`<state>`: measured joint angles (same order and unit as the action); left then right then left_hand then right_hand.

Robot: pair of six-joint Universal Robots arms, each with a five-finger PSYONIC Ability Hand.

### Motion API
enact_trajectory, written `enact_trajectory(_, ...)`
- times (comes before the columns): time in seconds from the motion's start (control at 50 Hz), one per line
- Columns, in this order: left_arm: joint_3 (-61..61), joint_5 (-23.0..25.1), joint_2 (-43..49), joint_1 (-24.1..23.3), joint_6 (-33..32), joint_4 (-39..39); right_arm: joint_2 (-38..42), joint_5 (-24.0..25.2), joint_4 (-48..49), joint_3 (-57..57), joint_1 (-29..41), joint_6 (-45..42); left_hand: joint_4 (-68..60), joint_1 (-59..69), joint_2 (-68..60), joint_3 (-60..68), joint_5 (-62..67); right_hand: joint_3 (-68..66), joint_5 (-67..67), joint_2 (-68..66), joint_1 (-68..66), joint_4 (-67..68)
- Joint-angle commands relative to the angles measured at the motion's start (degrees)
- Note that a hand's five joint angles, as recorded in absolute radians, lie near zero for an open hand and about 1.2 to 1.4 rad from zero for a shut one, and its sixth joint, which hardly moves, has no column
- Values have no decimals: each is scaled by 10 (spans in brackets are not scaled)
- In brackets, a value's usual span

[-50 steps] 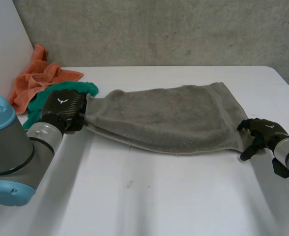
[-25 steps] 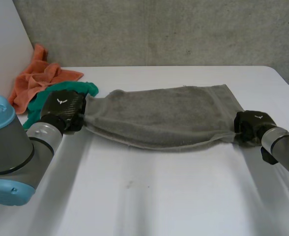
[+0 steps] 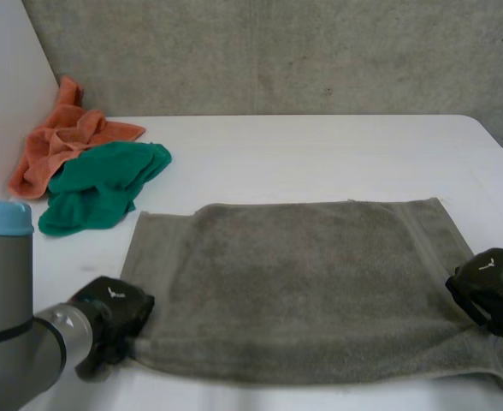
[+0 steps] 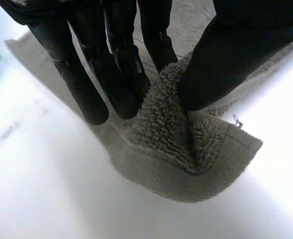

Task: Fold the laundry.

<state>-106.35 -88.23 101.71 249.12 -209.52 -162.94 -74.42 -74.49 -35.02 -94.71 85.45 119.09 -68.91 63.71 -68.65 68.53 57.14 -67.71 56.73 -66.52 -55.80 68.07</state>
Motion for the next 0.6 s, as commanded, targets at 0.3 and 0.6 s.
enact_trajectory(0.3,175,-84,132,-17,56,-172,134,-73,212,153,96,99,-111,163,-113,115,129,-123,133,-135,-242,119)
enact_trajectory(0.6,244,-96,194,-38,76,-184,160,-63,244,209,100,164,-111,163,-113,115,129,-123,133,-135,-242,119)
